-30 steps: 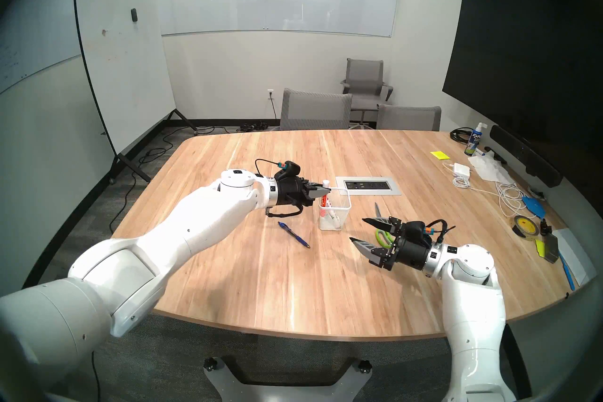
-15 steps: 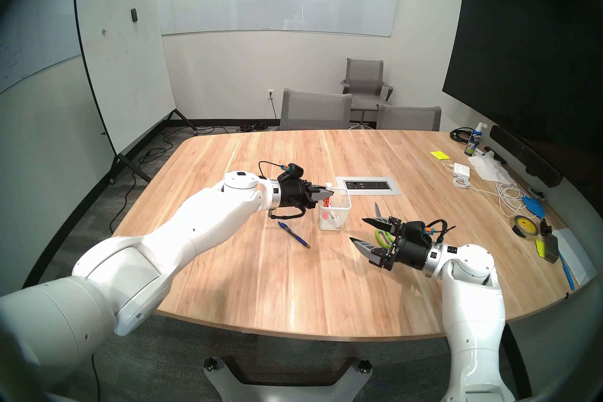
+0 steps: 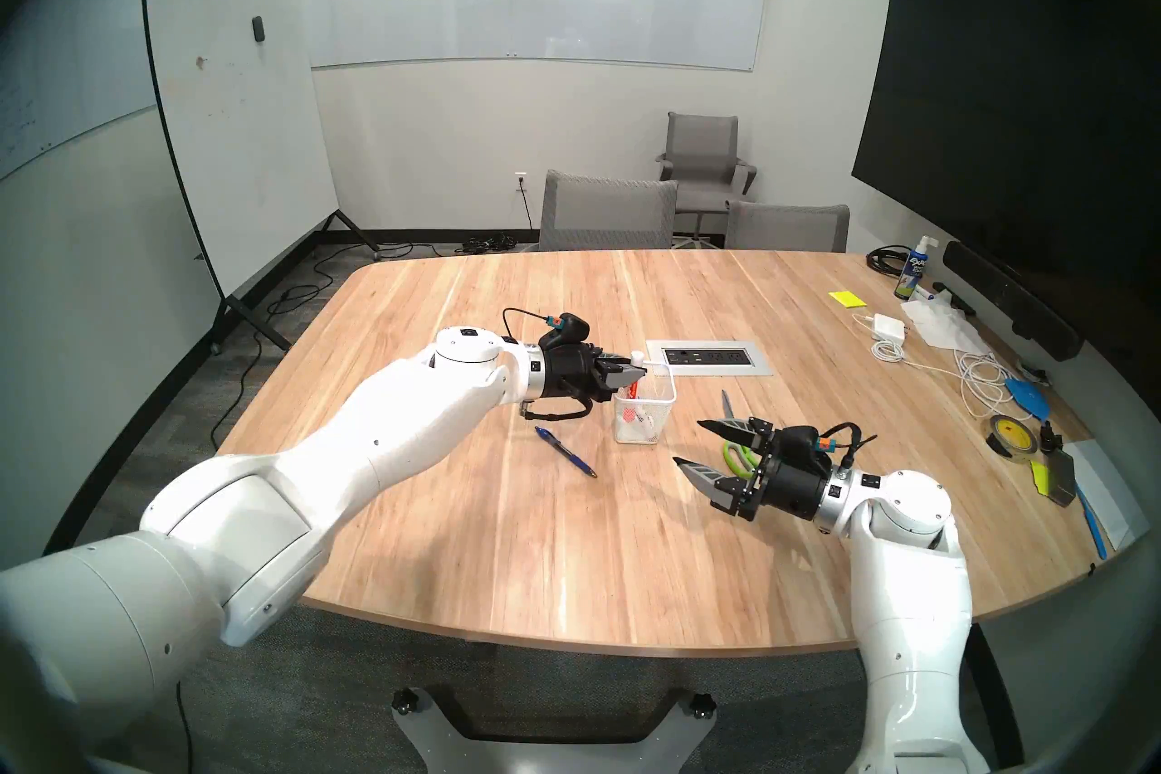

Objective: Place the pen, the marker, and the scissors into the pen holder

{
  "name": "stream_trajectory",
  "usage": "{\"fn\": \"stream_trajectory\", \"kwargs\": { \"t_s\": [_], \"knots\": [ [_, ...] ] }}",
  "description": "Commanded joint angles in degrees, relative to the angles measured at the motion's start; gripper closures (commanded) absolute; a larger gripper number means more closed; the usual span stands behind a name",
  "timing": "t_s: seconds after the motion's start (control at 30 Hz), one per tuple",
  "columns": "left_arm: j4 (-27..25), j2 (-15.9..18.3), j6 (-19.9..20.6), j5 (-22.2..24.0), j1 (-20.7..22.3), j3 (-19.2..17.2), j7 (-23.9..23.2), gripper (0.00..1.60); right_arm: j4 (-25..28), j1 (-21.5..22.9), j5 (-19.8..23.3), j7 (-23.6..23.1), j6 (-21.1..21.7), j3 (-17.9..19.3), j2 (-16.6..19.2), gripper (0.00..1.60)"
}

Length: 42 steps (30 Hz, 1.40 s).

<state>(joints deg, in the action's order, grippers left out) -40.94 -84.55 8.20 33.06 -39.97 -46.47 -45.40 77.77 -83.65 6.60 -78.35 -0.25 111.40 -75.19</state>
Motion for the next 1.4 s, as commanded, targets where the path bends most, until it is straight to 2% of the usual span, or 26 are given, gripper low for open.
{"fn": "stream_trajectory", "kwargs": {
  "t_s": [0.0, 0.33, 0.9, 1.03, 1.13, 1.2, 1.37],
  "knots": [
    [-1.88, -0.32, 0.47, 0.38, 0.69, -0.46, 0.14, 0.43, 0.97, 0.81, 0.13, 0.07, 0.13, -0.02, -0.04, 0.00],
    [-3.90, 0.52, 1.37, 0.45, 0.23, -0.69, 0.57, 0.49, 0.97, 0.92, -0.20, -0.19, 0.16, 0.27, -0.31, 0.00],
    [-17.65, 5.66, 5.46, 0.59, -3.75, -1.06, 1.69, 0.58, 0.92, 1.10, -0.73, -0.62, 0.16, 0.73, -0.71, 0.00],
    [-20.91, 7.31, 6.96, 0.50, -5.16, -1.04, 2.18, 0.53, 0.89, 1.16, -0.85, -0.73, 0.14, 0.85, -0.81, 0.00],
    [-23.64, 8.59, 7.78, 0.85, -6.61, -1.52, 2.91, 0.58, 0.87, 1.20, -0.96, -0.83, 0.13, 0.95, -0.89, 0.00],
    [-25.28, 9.41, 7.90, 1.07, -7.50, -1.89, 3.16, 0.67, 0.85, 1.23, -1.03, -0.89, 0.12, 1.01, -0.95, 0.00],
    [-28.97, 11.33, 8.48, 1.32, -9.40, -2.45, 3.63, 0.65, 0.82, 1.29, -1.19, -1.03, 0.11, 1.15, -1.07, 0.00]
  ]
}}
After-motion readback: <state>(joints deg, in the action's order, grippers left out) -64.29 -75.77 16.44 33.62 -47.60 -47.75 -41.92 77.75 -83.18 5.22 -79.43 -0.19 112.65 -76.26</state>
